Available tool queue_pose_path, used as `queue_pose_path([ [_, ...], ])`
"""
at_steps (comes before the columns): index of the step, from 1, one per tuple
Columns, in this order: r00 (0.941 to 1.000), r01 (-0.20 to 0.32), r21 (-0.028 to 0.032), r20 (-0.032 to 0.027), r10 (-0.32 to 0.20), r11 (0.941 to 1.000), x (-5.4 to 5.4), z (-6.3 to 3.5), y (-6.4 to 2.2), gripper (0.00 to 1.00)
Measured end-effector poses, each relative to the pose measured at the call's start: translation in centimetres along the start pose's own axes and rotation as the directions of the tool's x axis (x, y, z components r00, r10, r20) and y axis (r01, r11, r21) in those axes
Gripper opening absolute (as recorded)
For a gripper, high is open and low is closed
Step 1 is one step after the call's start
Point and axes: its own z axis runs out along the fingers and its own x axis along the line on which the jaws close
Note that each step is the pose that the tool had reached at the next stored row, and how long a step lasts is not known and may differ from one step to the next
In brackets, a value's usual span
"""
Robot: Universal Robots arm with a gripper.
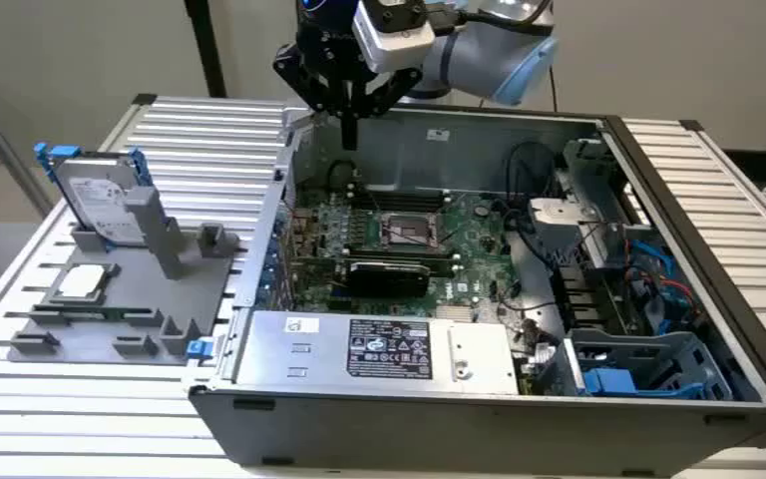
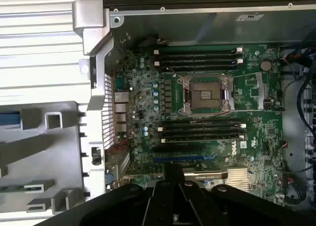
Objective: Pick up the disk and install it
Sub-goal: 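Reach for the disk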
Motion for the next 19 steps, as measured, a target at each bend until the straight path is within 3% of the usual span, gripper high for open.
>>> queue_pose_path([
  [13,1.0,0.0,0.0001,0.0,0.0,1.0,0.0,0.0,0.0,0.0],
  [19,1.0,0.0,0.0002,-0.0023,0.0,1.0,2.2,-0.05,-0.16,0.0],
])
